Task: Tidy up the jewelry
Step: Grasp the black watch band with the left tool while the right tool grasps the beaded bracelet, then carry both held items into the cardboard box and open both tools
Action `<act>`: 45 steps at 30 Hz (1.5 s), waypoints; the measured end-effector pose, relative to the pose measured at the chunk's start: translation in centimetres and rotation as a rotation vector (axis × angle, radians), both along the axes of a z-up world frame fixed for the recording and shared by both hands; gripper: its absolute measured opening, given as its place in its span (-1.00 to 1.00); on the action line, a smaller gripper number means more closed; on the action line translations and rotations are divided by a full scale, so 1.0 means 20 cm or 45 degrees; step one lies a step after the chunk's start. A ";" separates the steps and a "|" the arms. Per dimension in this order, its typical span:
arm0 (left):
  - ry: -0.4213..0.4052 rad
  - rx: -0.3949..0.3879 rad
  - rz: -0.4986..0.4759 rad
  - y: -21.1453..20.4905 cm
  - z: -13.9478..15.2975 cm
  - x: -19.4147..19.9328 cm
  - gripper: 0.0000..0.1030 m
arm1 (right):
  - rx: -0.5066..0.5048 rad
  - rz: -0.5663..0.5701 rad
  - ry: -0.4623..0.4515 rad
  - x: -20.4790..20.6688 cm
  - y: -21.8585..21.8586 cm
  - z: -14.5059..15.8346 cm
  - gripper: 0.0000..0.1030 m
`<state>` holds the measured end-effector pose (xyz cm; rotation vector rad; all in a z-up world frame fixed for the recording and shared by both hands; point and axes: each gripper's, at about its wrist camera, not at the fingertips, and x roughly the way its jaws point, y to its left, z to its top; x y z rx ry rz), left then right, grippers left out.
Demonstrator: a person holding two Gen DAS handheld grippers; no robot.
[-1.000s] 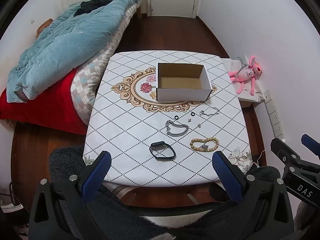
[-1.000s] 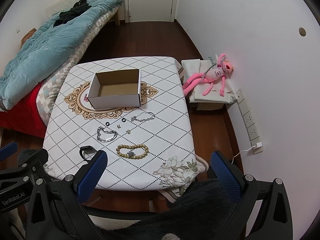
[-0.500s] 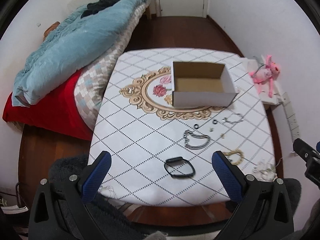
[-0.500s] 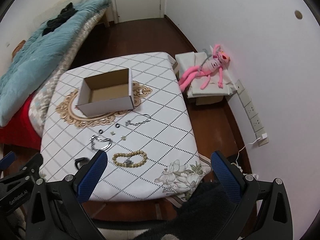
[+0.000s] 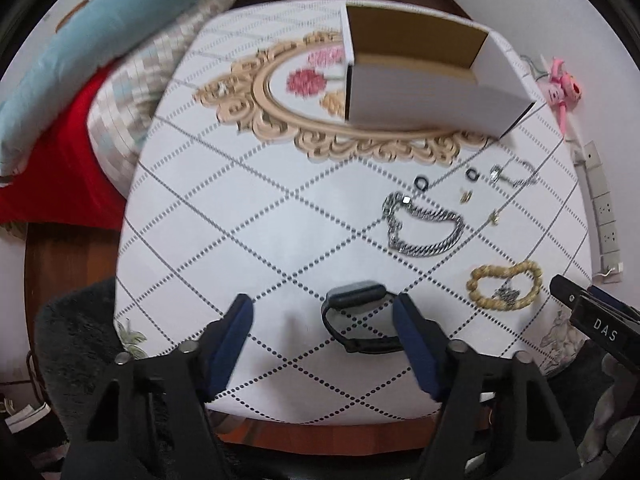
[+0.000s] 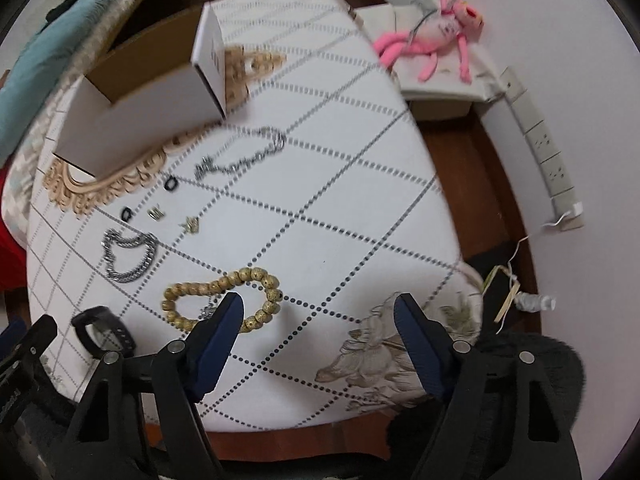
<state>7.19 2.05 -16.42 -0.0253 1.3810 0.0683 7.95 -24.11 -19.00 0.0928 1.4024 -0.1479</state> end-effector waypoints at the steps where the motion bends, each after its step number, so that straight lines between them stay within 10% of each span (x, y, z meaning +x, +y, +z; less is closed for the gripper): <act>1: 0.021 -0.014 0.002 0.00 -0.03 0.00 0.04 | 0.012 0.000 0.015 0.00 0.00 -0.03 0.41; 10: 0.101 -0.073 0.041 0.02 -0.18 0.01 -0.08 | 0.089 -0.009 0.057 0.01 0.01 -0.15 0.14; 16: 0.102 -0.099 0.037 0.02 -0.25 0.02 -0.75 | 0.021 0.041 0.050 0.02 0.07 -0.16 0.05; 19: 0.082 -0.087 0.020 0.03 -0.27 0.01 -0.88 | 0.012 0.065 0.018 0.02 0.09 -0.14 -0.26; 21: 0.070 -0.095 0.014 0.05 -0.28 0.02 -0.90 | 0.015 0.073 0.012 0.02 0.11 -0.13 -0.83; 45: -0.219 -0.197 -0.105 -0.13 0.24 0.28 -0.95 | 0.362 0.189 -0.285 0.16 0.18 0.48 -0.83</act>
